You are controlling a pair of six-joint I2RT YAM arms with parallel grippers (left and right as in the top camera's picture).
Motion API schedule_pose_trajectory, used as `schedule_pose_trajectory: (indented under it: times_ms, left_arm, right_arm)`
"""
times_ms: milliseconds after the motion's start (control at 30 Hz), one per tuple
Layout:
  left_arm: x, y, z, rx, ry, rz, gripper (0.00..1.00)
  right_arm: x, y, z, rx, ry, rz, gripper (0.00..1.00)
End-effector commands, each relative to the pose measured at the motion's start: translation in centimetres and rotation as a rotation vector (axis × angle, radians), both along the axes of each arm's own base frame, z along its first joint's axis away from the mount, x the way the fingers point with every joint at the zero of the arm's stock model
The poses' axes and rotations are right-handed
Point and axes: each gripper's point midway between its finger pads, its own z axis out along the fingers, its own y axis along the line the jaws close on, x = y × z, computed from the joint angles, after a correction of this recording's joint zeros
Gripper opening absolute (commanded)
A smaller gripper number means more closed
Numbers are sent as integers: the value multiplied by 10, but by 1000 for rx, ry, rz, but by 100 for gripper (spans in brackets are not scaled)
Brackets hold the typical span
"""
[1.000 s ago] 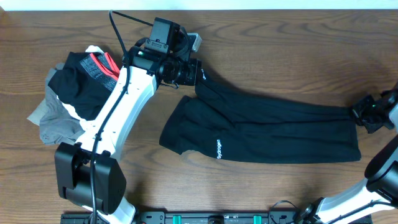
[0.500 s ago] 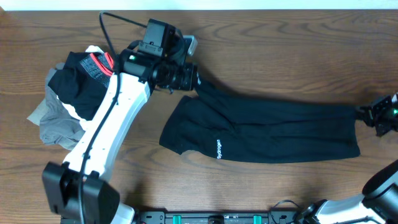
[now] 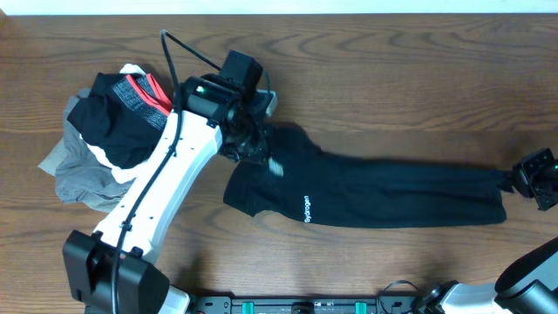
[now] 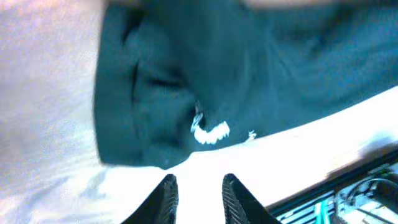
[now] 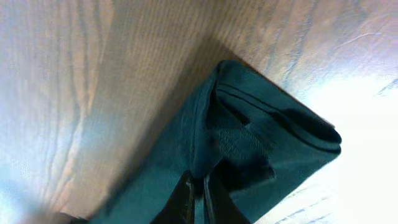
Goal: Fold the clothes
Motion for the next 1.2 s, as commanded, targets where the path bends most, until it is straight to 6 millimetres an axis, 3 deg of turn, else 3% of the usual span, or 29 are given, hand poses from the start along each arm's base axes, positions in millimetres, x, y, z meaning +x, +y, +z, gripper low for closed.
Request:
schedule_pose_trajectory:
  times_ms: [0, 100, 167, 233, 400, 667, 733, 867, 900, 1000, 1167]
  left_arm:
    - [-2, 15, -5, 77, -3, 8, 33]
    - [-2, 18, -6, 96, -4, 10, 46]
    - [2, 16, -8, 91, -16, 6, 57]
    - [6, 14, -15, 85, -32, -1, 62]
    - [16, 2, -52, 47, -31, -47, 64]
    - [31, -13, -107, 15, 10, -63, 63]
    - [34, -15, -117, 19, 19, -67, 58]
    - [33, -10, -140, 57, 55, -100, 13]
    - [33, -6, -144, 79, 61, -93, 6]
    - [40, 16, -154, 180, 72, 31, 6]
    - [51, 26, -152, 172, 56, 86, 10]
  right_arm:
    - [-2, -9, 7, -49, -1, 3, 11]
    - [-2, -9, 7, -49, -1, 2, 18]
    - [-1, -7, 7, -48, -1, 7, 29]
    - [2, -3, 6, -47, 0, 22, 38]
    - [7, 3, 0, -95, 38, 67, 51]
    - [0, 0, -29, -128, 173, 83, 51]
    - [-7, -6, -41, -144, 234, 79, 52]
    - [-9, -12, -66, -140, 297, 94, 53]
    - [-8, -13, -71, -141, 296, 116, 53]
    - [-3, -10, -83, -119, 284, 177, 55]
    - [1, -12, -89, -150, 260, 308, 67]
